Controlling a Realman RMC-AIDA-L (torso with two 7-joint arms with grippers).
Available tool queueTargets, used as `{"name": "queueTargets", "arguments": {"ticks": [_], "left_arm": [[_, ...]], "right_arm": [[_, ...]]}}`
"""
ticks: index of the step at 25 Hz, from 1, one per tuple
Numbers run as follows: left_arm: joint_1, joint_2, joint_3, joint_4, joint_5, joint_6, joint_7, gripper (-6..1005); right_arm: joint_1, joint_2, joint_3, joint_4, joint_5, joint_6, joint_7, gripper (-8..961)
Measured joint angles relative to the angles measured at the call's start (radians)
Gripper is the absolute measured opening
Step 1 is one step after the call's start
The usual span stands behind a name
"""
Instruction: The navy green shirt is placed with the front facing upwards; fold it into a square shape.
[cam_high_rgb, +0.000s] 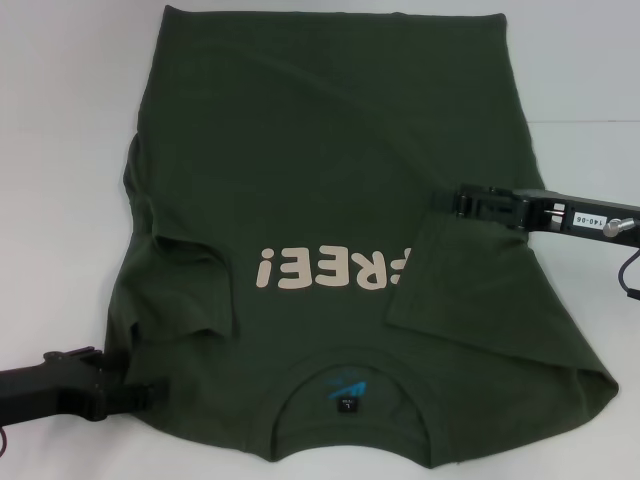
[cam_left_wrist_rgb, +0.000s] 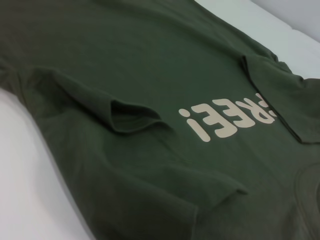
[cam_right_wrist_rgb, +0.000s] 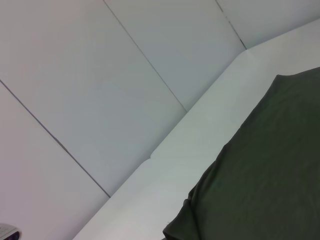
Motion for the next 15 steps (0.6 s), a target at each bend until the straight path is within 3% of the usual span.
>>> {"name": "queueTargets", "arguments": {"ticks": [15], "left_arm": [[0.012,0.000,-0.007,0.042,0.000,0.002,-0.014,862]], "right_arm": [[-0.001,-0.002,0.000,0.000,0.000,0.008,-0.001,916]]}}
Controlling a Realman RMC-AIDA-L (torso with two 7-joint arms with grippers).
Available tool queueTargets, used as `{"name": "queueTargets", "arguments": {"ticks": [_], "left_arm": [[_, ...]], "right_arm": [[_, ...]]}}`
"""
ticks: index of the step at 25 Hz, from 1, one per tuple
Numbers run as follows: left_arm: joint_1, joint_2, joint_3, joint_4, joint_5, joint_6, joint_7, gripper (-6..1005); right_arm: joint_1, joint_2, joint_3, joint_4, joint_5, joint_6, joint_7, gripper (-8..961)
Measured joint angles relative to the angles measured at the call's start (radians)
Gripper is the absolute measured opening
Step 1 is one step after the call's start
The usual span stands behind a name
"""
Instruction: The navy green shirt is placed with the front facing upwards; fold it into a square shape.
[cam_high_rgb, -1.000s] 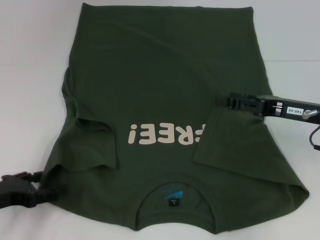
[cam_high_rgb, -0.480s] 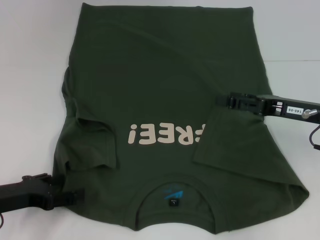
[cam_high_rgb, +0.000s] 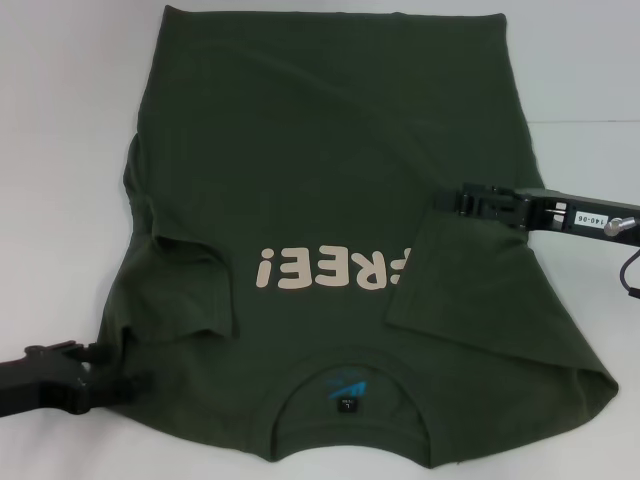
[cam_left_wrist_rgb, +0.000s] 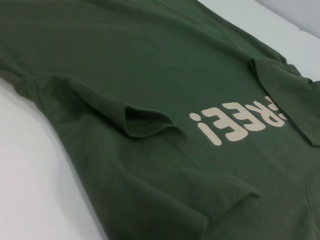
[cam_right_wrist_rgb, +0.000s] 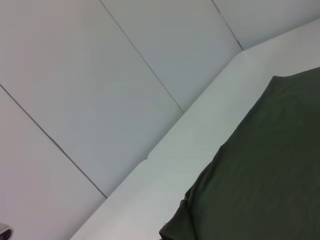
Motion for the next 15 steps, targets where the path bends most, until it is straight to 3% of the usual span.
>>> {"name": "queueTargets", "arguments": {"ticks": [15], "left_arm": [[0.031,0.003,-0.096,0.073,0.025,0.062,-0.131,861]], "right_arm": [[0.001,-0.002,0.000,0.000,0.000,0.000,0.000,916]]}}
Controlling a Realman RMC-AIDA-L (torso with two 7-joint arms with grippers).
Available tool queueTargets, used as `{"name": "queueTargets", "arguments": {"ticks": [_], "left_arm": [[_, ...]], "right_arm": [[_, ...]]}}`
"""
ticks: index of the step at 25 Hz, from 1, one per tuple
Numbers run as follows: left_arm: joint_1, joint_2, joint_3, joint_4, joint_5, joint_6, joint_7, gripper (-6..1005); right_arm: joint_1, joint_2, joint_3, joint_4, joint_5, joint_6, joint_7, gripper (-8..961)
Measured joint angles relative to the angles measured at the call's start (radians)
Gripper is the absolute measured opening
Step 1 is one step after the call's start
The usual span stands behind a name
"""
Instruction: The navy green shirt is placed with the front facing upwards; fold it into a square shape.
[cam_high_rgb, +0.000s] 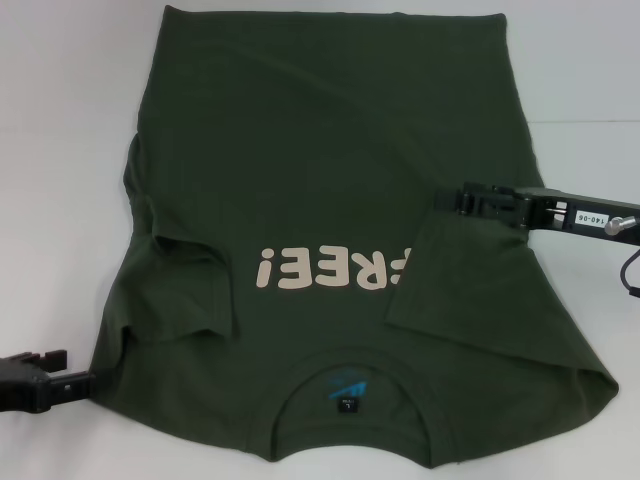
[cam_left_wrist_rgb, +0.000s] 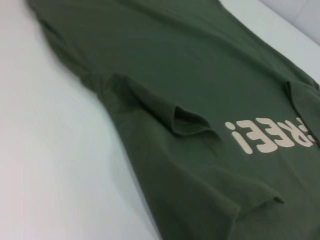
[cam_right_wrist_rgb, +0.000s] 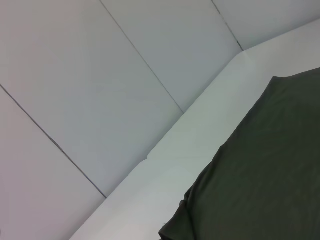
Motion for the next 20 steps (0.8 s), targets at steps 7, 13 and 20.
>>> {"name": "queueTargets", "arguments": {"ticks": [7,13,20], "left_arm": [[-0.008,0.000,0.004,0.005,0.040,0.001,-0.061,860],[-0.014,0.000,0.009,0.000,0.042,0.001,-0.063,860],[-0.020,0.001,0.014,-0.001,0.058,0.002,-0.071,859]], "right_arm": [[0.002,-0.008,0.000,0.000,0.000,-0.001,0.001,916],[0.003,-0.009,0.000,0.001,0.000,-0.004,0.001,916],[0.003,-0.010,0.000,0.002,0.000,-0.007,0.003,916]]}}
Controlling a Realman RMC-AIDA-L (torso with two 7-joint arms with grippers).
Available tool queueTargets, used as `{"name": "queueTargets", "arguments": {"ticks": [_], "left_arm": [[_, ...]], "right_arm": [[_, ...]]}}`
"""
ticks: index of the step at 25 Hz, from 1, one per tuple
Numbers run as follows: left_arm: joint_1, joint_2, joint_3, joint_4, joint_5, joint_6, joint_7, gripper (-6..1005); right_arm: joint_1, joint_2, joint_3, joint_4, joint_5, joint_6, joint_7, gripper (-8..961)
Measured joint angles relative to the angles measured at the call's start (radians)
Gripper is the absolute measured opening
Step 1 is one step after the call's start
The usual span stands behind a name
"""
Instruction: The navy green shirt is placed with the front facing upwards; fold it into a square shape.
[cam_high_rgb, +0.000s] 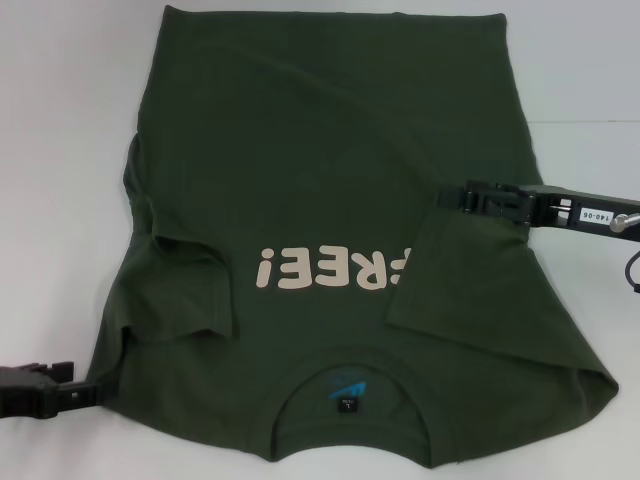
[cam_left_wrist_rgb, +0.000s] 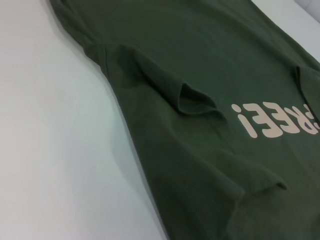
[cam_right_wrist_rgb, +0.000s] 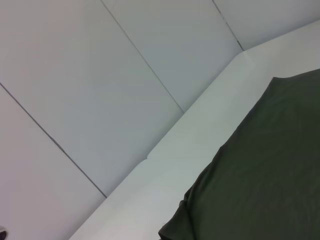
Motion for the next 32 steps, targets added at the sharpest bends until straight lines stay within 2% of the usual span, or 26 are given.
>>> {"name": "queueTargets", "arguments": {"ticks": [11,17,32], "left_arm": [[-0.014,0.005,0.002,0.006,0.024,0.053,-0.002,858],[-0.023,0.005,0.038,0.005,0.043,0.056,-0.014,858],[-0.061,-0.001,0.063,-0.015,0.046,0.069,-0.013,856]], "right_arm": [[0.001,-0.002,0.000,-0.001,0.000,-0.001,0.006,916],[0.001,-0.002,0.000,-0.003,0.000,-0.002,0.008,916],[0.000,-0.004,0.000,-0.003,0.000,-0.002,0.009,916]]}}
